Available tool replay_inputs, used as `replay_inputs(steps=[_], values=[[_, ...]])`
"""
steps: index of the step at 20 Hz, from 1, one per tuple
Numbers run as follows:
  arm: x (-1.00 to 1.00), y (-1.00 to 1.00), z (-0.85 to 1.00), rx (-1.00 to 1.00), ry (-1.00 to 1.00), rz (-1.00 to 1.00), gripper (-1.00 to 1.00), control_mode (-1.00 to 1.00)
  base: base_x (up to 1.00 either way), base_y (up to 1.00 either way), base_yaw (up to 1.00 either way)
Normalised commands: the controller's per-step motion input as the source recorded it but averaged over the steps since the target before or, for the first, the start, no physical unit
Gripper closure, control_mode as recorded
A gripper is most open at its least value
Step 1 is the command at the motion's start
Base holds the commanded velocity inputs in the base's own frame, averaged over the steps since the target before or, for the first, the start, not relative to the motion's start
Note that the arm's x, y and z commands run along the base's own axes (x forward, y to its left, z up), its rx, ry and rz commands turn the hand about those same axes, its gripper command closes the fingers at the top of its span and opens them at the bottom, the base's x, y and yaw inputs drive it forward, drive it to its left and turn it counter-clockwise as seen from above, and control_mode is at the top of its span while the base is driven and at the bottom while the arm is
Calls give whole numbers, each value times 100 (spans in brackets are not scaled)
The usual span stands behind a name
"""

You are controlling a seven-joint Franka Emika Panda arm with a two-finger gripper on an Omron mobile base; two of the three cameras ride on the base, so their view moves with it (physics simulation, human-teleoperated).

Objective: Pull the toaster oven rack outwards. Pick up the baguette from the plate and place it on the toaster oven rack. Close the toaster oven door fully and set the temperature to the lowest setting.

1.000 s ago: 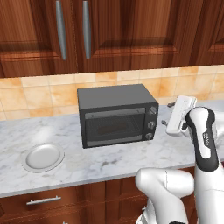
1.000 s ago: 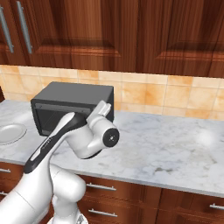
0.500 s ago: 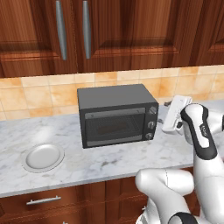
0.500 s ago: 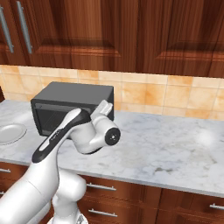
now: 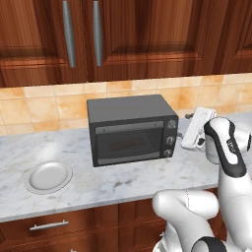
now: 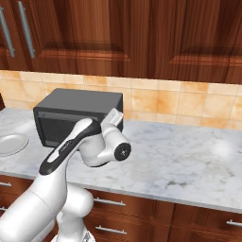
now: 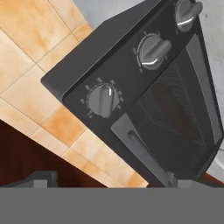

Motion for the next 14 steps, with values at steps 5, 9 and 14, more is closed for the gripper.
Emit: replay_inputs(steps=[5, 9, 14], values=[[0, 0, 0, 1, -2, -9, -100, -100, 0, 0, 0], [4, 0, -1, 0, 0, -9, -100, -100, 0, 0, 0], [12, 0, -5, 0, 0, -7, -100, -100, 0, 0, 0]])
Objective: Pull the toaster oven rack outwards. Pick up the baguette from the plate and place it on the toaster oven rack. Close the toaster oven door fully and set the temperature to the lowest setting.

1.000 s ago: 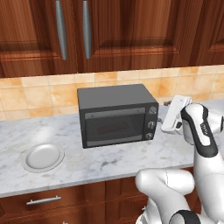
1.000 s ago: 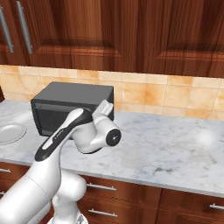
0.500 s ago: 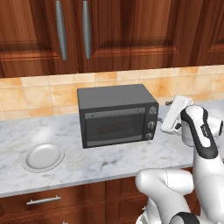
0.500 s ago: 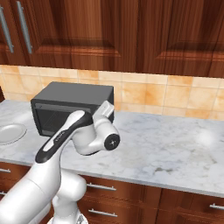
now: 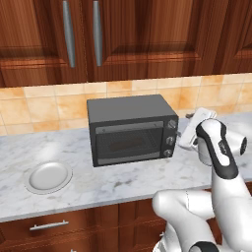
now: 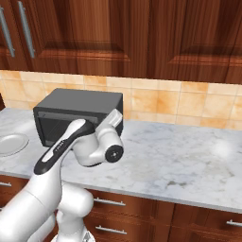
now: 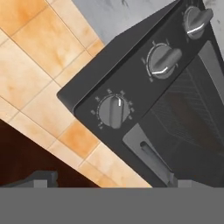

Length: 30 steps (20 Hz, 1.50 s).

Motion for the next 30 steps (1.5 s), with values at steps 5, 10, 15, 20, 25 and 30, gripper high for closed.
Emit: replay_inputs(steps=[5, 10, 15, 20, 25, 30], values=[[23, 0, -11, 0, 0, -1, -100, -100, 0, 0, 0], [23, 0, -18, 0, 0, 0, -100, -100, 0, 0, 0], [17, 0, -16, 0, 0, 0, -100, -100, 0, 0, 0], [12, 0, -12, 1, 0, 0, -100, -100, 0, 0, 0], [14, 0, -7, 3, 0, 0, -100, -100, 0, 0, 0], [15, 0, -2, 4, 0, 0, -100, -100, 0, 0, 0]])
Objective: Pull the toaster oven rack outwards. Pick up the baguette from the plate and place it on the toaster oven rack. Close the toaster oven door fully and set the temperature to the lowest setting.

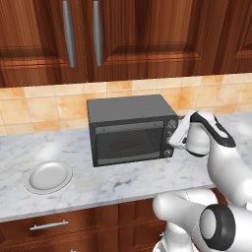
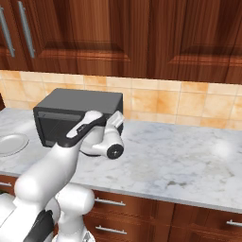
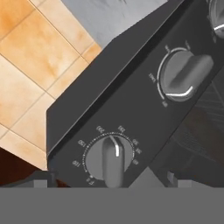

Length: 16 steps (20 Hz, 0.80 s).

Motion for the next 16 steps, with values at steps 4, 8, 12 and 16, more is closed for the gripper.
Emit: replay_inputs(steps=[4, 8, 12, 16], values=[[12, 0, -4, 2, 0, 0, -100, -100, 0, 0, 0], [17, 0, -11, 0, 0, 0, -100, -100, 0, 0, 0], [18, 0, -16, 0, 0, 0, -100, -100, 0, 0, 0], [12, 0, -24, 0, -2, 0, -100, -100, 0, 0, 0]])
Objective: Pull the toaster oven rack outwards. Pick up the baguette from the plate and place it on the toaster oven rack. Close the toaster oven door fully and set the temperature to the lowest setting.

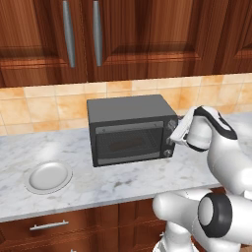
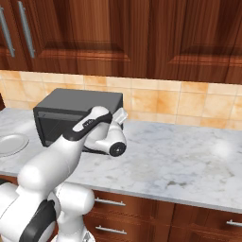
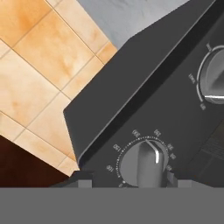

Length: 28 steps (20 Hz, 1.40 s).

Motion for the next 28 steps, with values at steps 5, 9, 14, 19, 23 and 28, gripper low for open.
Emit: replay_inputs(steps=[5, 9, 14, 19, 23, 28], values=[[13, 6, -33, 0, -2, 0, -100, -100, 0, 0, 0], [20, 22, -46, -4, -3, 0, -100, -100, 0, 0, 0], [28, 37, -54, -8, -1, -1, -100, -100, 0, 0, 0], [32, 47, -60, -13, 0, -1, 100, -100, 0, 0, 0], [30, 39, -61, -11, 0, -1, 100, -100, 0, 0, 0], [21, 34, -65, -9, 0, -1, 100, -100, 0, 0, 0]])
